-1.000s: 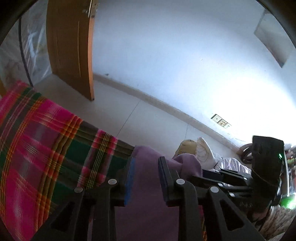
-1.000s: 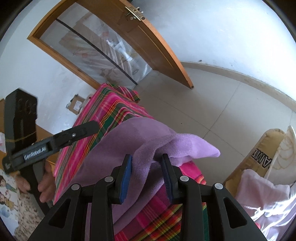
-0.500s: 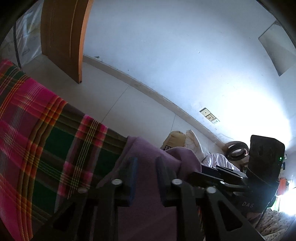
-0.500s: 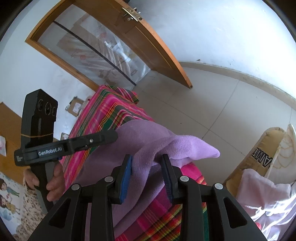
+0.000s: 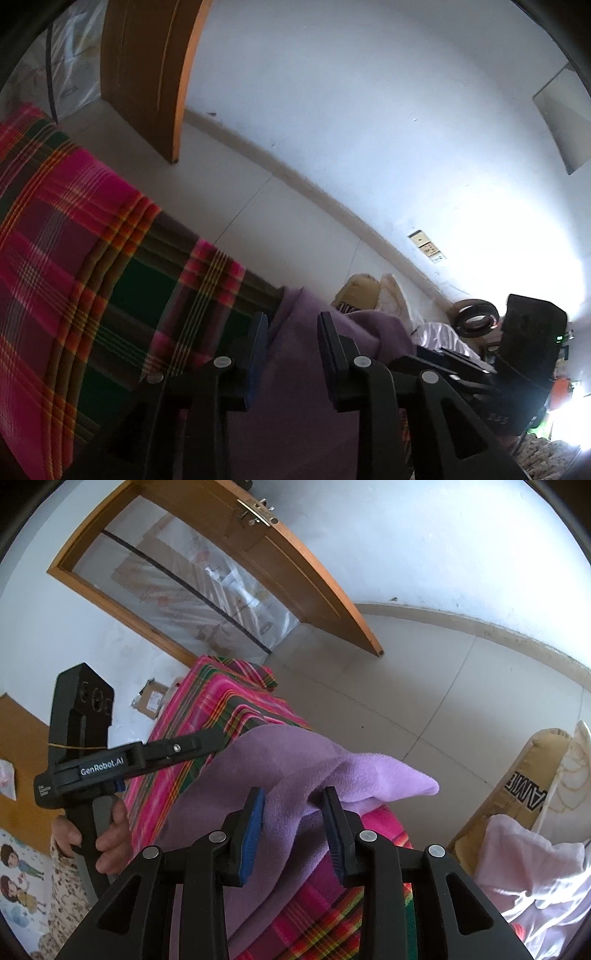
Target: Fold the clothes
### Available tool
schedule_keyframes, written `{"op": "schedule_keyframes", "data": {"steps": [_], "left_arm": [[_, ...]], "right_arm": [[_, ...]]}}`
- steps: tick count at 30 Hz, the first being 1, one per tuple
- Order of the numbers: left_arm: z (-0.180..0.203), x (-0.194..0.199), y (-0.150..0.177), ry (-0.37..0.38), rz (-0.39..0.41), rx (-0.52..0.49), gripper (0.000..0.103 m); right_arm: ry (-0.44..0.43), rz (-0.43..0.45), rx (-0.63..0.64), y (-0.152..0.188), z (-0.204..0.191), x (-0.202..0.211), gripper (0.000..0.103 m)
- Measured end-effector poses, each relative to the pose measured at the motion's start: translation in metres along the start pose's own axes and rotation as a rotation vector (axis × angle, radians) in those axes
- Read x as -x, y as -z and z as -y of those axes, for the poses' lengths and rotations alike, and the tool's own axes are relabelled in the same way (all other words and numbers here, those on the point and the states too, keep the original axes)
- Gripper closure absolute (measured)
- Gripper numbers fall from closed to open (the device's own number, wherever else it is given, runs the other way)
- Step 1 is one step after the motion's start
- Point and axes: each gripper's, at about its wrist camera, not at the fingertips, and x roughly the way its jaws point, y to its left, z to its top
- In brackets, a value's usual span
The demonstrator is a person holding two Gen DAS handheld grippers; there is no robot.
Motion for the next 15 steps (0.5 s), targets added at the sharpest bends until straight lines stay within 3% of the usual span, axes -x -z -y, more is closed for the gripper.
{"op": "schedule_keyframes", "data": {"steps": [3, 8, 15], "left_arm": [[-0.0006, -0.0052, 0.0023, 0.000, -0.019, -0.001, 0.076], [0.0009, 0.0018, 0.0028, 0.010, 0.006, 0.001, 0.093], [0.0048, 0.0001, 0.0028, 0.015, 0.005, -0.007, 0.096]], "right_arm": [[-0.002, 0.001, 0.000, 0.0003, -0.0001, 0.0002, 0.069], [-0.004, 0.004, -0.001, 0.0020, 0.0008, -0.0011, 0.069], [-0.007, 0.025, 0.000, -0.0036, 0.0001, 0.0004, 0.069]]}}
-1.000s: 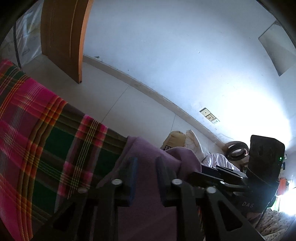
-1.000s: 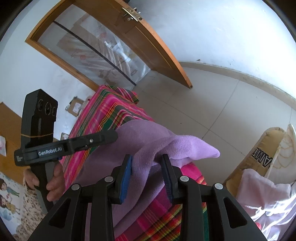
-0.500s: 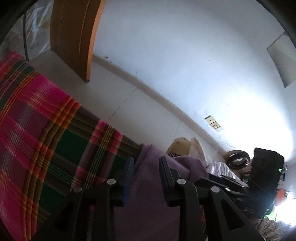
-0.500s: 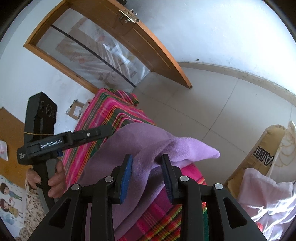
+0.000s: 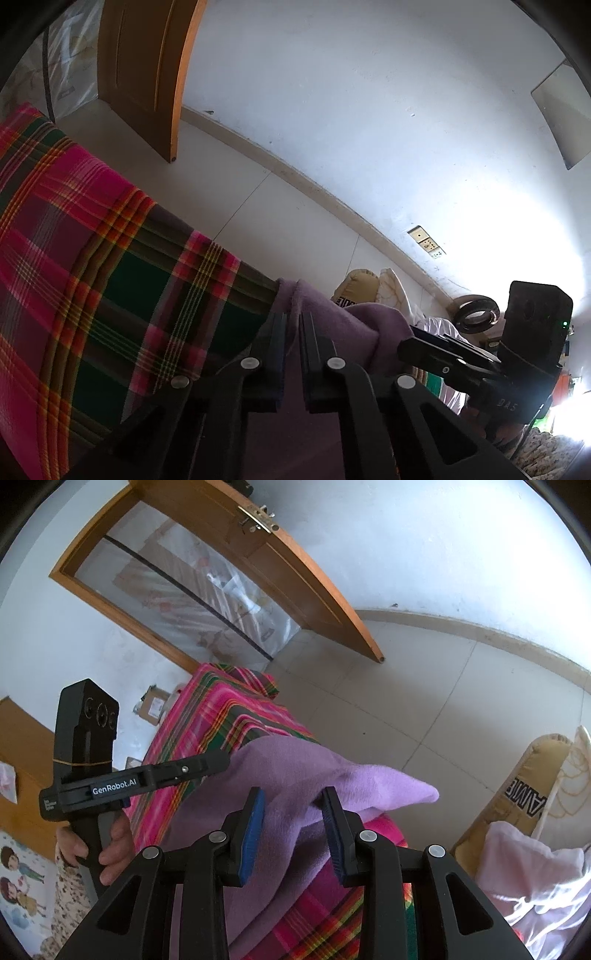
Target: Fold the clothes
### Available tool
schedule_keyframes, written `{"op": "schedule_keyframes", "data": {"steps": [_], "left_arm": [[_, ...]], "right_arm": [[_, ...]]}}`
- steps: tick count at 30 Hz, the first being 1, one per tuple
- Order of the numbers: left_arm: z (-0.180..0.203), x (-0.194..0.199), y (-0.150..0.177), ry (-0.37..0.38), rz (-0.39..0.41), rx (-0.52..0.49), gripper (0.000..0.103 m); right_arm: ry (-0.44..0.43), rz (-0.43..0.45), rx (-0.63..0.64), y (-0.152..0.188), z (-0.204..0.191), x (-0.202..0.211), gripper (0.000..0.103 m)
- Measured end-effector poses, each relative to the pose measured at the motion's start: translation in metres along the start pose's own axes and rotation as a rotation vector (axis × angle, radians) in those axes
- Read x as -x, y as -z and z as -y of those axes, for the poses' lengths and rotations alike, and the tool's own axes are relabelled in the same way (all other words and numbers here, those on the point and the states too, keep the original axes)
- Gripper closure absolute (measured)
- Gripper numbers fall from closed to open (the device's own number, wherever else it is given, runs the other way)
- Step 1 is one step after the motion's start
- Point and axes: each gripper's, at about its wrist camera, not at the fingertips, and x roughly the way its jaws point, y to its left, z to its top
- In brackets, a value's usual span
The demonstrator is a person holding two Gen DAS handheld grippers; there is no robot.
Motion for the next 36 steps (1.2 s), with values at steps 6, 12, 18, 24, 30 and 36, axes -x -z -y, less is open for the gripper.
{"op": "schedule_keyframes", "data": {"steps": [6, 12, 18, 24, 30, 36], "left_arm": [[0.001, -0.008, -0.002, -0.029, -0.021, 0.008, 0.090], [0.015, -0.007, 0.000, -0.078, -0.002, -0.057, 0.100], [0.013, 0.004, -0.002, -0.080, 0.056, -0.043, 0.100], [0.014, 0.013, -0.005, -0.087, 0.105, -0.026, 0.100], [0.002, 0.011, -0.008, -0.073, 0.117, 0.029, 0.100], [-0.004, 0.008, -0.011, -0.065, 0.126, 0.059, 0.100]], "right_arm": [[0.003, -0.010, -0.001, -0.001, 0.002, -0.003, 0.069], [0.011, -0.005, 0.005, -0.004, 0.003, -0.003, 0.069], [0.083, 0.016, 0.054, -0.003, 0.000, -0.001, 0.095], [0.078, 0.061, 0.057, -0.002, 0.002, 0.011, 0.100], [0.068, 0.058, 0.004, -0.001, 0.019, 0.013, 0.100], [0.062, 0.068, -0.033, 0.000, 0.030, 0.016, 0.100]]}}
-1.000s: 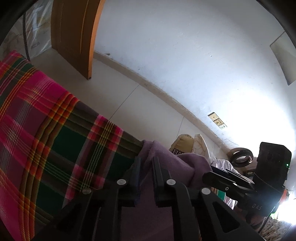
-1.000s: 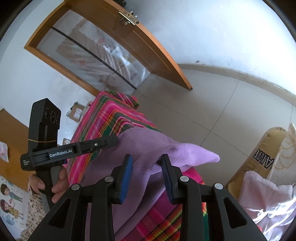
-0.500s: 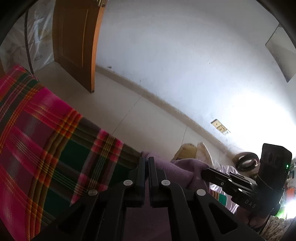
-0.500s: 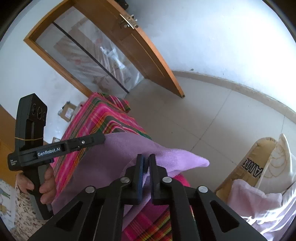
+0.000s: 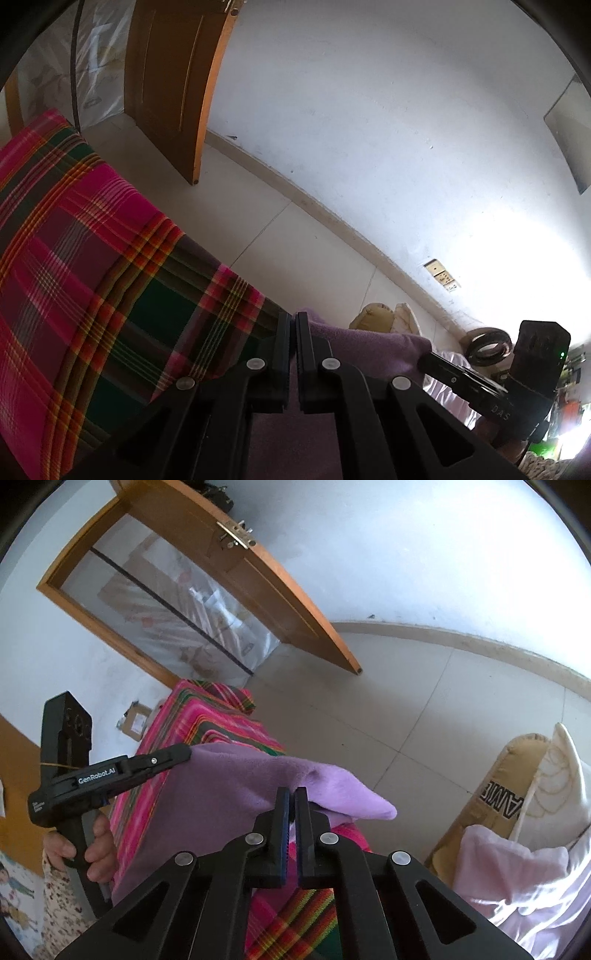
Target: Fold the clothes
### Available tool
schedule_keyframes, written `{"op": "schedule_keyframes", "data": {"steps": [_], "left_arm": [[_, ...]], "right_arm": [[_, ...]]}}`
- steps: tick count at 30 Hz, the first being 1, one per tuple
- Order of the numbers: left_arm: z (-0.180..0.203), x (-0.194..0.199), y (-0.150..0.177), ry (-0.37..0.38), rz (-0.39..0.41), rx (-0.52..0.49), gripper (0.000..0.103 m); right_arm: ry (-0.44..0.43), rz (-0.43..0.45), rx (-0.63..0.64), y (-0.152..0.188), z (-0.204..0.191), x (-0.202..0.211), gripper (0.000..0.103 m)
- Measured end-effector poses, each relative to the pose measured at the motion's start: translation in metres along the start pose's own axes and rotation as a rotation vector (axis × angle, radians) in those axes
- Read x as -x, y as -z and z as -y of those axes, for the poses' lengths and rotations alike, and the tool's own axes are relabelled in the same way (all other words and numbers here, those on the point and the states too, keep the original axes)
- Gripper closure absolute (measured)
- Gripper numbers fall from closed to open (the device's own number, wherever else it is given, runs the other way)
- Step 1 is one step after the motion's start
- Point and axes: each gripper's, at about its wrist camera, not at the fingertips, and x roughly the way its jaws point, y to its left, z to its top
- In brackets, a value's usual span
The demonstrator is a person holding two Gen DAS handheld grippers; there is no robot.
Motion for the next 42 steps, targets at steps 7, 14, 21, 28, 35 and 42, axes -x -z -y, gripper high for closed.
{"op": "schedule_keyframes", "data": {"steps": [7, 14, 21, 28, 35, 42], "left_arm": [[-0.011, -0.009, -0.001, 0.001, -0.009, 0.053, 0.100], [-0.018, -0.007, 0.002, -0.015, -0.023, 0.101, 0.096], [-0.021, 0.042, 0.020, -0.013, 0.047, 0.110, 0.083], [-0.031, 0.112, 0.075, -0.062, 0.134, 0.144, 0.079], [-0.058, 0.170, 0.157, -0.123, 0.217, 0.279, 0.078], [-0.100, 0.210, 0.248, -0.207, 0.260, 0.472, 0.078]], "right_arm": [[0.012, 0.008, -0.006, 0.001, 0.003, 0.005, 0.100], [0.058, 0.006, -0.037, 0.001, 0.009, 0.009, 0.099], [0.039, 0.070, 0.028, -0.005, -0.008, 0.022, 0.096], [0.001, 0.067, 0.098, 0.006, -0.033, 0.024, 0.095], [-0.071, 0.040, 0.322, 0.027, -0.089, 0.017, 0.087], [-0.126, -0.125, 0.514, 0.065, -0.133, -0.025, 0.087]]}}
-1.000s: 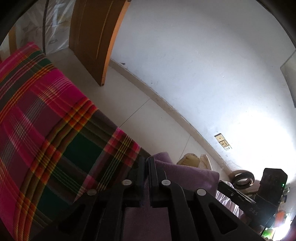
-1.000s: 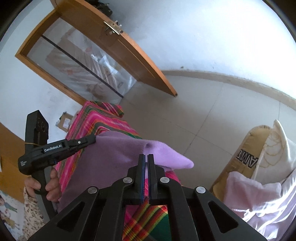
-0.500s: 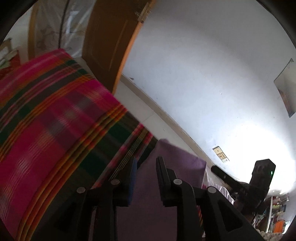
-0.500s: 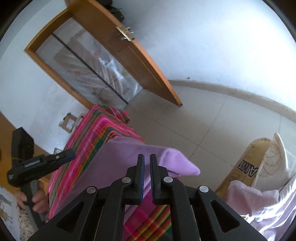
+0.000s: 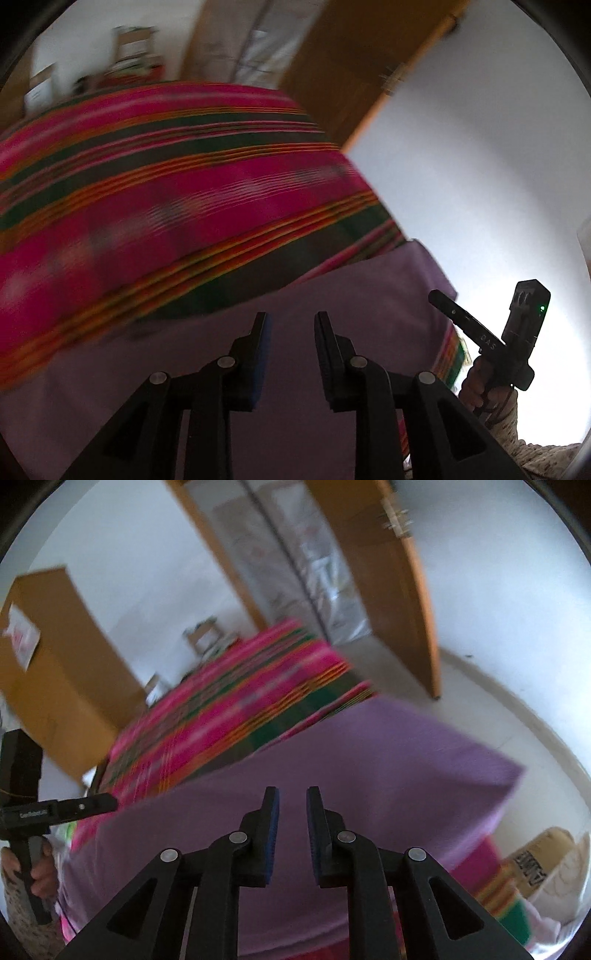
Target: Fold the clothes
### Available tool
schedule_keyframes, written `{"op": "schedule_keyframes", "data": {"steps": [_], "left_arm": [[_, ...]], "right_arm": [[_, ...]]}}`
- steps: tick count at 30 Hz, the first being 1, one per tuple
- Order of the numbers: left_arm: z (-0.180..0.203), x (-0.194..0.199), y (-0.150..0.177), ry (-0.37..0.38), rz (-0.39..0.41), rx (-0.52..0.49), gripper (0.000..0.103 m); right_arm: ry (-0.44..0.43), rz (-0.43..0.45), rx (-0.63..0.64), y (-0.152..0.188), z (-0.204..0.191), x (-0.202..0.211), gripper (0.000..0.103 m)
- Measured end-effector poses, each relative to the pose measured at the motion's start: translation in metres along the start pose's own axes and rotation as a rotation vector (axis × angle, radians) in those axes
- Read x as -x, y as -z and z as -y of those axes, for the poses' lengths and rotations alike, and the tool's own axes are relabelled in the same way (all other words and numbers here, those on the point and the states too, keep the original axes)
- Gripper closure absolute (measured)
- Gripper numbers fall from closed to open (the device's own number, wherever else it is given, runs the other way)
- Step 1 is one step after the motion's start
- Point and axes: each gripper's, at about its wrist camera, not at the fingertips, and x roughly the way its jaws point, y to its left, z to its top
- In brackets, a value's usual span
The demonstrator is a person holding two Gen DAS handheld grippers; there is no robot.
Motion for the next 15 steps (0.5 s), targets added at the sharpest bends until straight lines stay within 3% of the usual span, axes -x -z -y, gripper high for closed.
{"op": "schedule_keyframes", "data": {"steps": [5, 11, 15], "left_arm": [[-0.047, 0.021, 0.033, -0.064, 0.027, 0.120, 0.077], [-0.091, 0.043, 0.058, -0.097, 0.071, 0.259, 0.077], [-0.115, 0.054, 0.070, -0.088, 0.093, 0.338, 0.077]], "right_arm": [[0.043, -0.068, 0.110, 0.009, -0.019, -0.024, 0.087], [0.119, -0.075, 0.122, -0.003, -0.012, -0.030, 0.086], [0.031, -0.064, 0.208, -0.016, -0.046, -0.037, 0.085]]}}
